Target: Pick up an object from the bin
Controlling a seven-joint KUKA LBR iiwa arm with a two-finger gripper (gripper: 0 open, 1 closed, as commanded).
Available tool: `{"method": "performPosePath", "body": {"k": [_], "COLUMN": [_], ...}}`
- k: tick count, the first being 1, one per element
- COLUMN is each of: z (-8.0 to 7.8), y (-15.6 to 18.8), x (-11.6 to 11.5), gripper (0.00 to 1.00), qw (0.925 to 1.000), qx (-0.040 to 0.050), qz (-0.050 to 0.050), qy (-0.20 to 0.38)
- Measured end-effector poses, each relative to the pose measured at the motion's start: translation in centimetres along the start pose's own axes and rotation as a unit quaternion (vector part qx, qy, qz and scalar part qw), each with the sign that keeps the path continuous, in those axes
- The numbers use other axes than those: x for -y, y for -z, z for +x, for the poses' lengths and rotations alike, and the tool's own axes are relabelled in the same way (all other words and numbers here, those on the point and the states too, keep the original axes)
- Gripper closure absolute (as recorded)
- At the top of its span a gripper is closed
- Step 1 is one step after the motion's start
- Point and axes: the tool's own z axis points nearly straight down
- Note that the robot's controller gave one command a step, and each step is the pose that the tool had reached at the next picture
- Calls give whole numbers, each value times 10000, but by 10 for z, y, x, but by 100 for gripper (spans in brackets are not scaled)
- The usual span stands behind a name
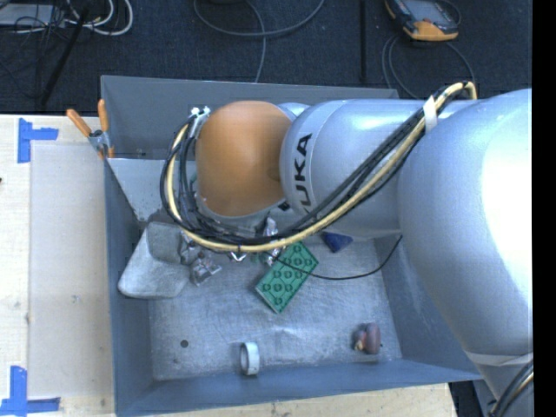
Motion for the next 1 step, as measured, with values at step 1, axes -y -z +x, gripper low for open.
{"method": "performPosePath", "body": {"k": [1], "z": [51], "y": [149], "x": [41], "gripper": [100], "qw": [10000], "qx": [60], "qz": [16], "qy": [-16]}}
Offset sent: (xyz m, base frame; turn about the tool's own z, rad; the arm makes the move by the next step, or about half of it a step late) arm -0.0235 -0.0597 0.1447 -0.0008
